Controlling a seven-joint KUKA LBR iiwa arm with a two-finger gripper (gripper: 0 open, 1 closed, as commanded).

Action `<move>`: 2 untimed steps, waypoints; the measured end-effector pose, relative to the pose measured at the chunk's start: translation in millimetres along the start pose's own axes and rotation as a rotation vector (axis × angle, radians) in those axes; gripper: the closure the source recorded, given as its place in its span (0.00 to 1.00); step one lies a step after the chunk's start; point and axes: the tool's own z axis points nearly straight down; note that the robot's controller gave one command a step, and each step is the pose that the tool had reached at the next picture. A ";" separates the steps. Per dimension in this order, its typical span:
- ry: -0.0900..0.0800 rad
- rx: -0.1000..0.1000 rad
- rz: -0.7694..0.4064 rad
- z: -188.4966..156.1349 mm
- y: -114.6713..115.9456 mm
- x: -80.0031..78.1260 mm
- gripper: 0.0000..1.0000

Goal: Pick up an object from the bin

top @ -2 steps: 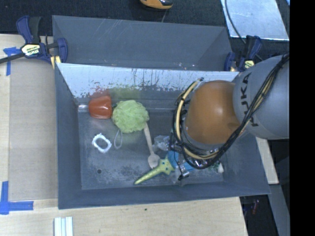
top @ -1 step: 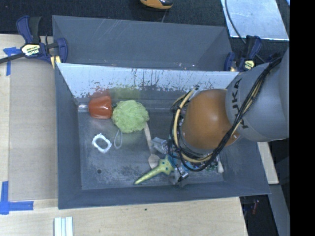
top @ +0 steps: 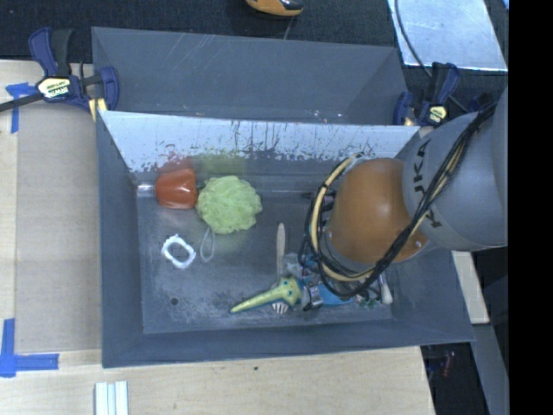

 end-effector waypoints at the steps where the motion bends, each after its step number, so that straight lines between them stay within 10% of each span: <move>1: 0.000 0.000 0.000 -0.1 0.0 0.0 1.00; 2: 0.009 -0.002 -0.001 -31.9 0.7 2.8 1.00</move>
Offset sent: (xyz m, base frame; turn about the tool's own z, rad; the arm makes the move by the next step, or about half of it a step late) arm -0.0002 0.0000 0.0728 0.0000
